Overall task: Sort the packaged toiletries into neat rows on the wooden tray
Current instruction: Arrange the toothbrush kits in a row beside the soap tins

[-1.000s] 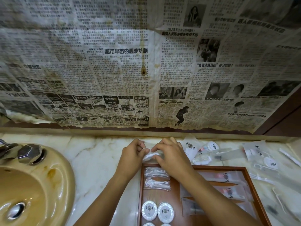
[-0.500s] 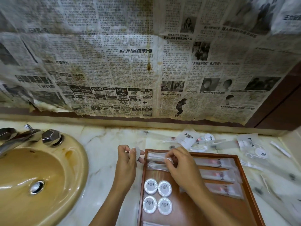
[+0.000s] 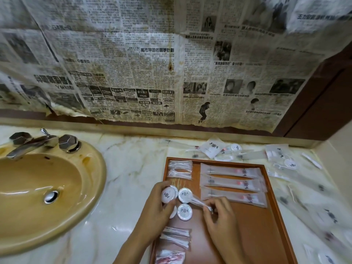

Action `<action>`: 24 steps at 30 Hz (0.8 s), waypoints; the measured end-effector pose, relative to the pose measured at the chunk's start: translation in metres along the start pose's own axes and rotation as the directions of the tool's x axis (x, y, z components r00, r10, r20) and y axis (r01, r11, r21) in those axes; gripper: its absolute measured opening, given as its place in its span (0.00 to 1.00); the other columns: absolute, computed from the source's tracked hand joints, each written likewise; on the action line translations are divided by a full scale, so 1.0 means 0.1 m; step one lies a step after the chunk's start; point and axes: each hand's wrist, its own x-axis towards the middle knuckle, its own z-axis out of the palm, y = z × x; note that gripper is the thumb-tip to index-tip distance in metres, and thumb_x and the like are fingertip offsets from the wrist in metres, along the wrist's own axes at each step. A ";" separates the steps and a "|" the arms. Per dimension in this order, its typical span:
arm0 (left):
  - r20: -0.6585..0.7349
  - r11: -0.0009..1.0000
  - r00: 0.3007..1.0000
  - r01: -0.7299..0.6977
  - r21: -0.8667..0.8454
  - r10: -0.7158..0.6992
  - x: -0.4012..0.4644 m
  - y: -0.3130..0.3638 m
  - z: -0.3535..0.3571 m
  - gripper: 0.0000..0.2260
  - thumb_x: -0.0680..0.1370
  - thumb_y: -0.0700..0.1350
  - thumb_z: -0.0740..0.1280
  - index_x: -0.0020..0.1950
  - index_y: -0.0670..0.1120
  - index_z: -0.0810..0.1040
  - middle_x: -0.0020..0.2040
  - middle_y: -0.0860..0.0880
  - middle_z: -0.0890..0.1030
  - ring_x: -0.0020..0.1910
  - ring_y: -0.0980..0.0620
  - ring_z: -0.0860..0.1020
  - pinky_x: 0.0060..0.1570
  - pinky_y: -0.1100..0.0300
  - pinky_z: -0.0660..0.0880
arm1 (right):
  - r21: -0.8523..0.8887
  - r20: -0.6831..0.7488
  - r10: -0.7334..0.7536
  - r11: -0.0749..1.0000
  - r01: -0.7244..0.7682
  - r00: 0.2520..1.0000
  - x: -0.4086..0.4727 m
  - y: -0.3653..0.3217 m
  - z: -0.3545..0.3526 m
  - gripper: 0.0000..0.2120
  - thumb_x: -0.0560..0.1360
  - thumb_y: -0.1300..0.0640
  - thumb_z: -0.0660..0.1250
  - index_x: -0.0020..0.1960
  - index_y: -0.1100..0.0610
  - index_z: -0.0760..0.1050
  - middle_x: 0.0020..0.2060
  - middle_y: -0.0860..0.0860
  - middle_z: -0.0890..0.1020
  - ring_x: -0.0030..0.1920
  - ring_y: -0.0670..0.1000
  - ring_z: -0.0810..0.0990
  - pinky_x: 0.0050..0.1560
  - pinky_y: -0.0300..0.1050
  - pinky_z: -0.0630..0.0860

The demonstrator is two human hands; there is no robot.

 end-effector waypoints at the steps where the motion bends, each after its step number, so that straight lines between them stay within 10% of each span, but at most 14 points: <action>1: -0.035 0.999 0.999 -0.020 0.030 0.021 -0.03 0.00 0.01 0.18 0.74 0.47 0.68 0.63 0.59 0.70 0.57 0.61 0.78 0.57 0.61 0.78 0.56 0.64 0.73 | -0.013 0.010 -0.001 1.000 0.001 1.000 -0.03 0.01 0.01 0.11 0.73 0.60 0.72 0.46 0.45 0.75 0.45 0.38 0.73 0.46 0.42 0.75 0.44 0.42 0.75; 24: -0.366 0.985 0.922 -0.071 0.160 0.126 -0.21 -0.21 0.34 0.22 0.73 0.42 0.63 0.66 0.59 0.70 0.58 0.63 0.74 0.62 0.60 0.68 0.57 0.68 0.68 | -0.246 -0.002 -0.037 0.969 0.036 0.999 -0.12 0.09 0.16 0.09 0.77 0.50 0.52 0.48 0.50 0.70 0.45 0.46 0.71 0.48 0.50 0.70 0.48 0.48 0.72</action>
